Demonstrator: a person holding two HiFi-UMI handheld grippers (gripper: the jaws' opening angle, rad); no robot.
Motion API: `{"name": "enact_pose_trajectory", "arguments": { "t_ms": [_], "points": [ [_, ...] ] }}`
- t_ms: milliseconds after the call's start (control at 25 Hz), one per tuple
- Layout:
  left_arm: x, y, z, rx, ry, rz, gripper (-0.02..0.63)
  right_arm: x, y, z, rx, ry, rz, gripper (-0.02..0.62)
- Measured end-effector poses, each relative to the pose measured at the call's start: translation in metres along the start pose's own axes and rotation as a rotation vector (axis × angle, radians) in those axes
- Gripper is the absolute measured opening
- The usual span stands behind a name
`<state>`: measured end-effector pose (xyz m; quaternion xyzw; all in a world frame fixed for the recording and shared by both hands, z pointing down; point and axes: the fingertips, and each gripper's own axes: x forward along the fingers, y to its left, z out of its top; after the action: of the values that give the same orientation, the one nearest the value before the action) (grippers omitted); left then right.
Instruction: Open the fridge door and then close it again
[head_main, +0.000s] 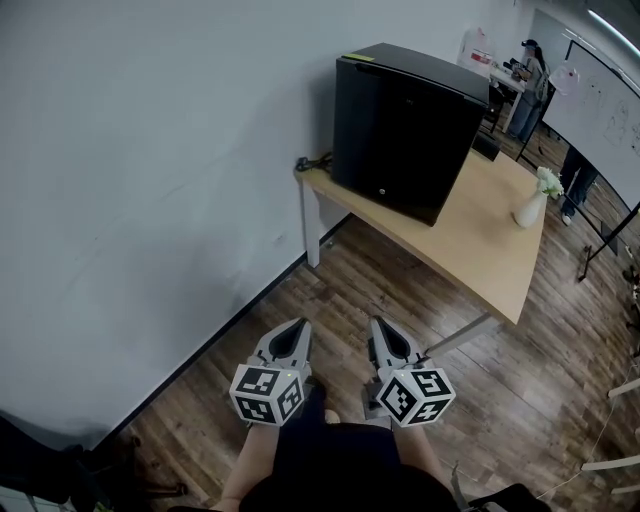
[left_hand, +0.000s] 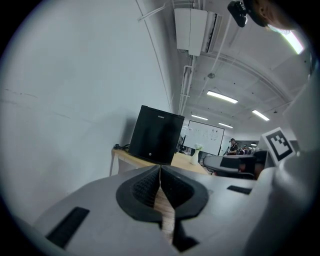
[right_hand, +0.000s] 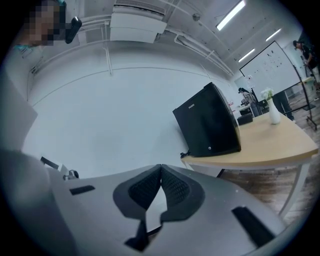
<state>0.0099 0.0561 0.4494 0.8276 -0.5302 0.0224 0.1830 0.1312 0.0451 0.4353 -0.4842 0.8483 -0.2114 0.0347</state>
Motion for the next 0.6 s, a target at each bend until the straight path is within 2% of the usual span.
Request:
{"name": "enact_pose_trajectory", "arguments": {
  "t_ms": [320,480,600],
  "points": [
    [0.03,0.009,-0.002,-0.009,0.02,-0.016,0.006,0.025,-0.019,-0.005,0.021,0.028,-0.017,-0.009],
    [0.053,0.023,0.005,-0.017,0.024,-0.026,0.006,0.05,-0.028,-0.002,0.058,0.04,-0.007,-0.009],
    [0.075,0.04,0.015,-0.018,0.026,-0.028,0.006,0.076,-0.036,0.006,0.043,0.044,-0.019,-0.009]
  ]
}}
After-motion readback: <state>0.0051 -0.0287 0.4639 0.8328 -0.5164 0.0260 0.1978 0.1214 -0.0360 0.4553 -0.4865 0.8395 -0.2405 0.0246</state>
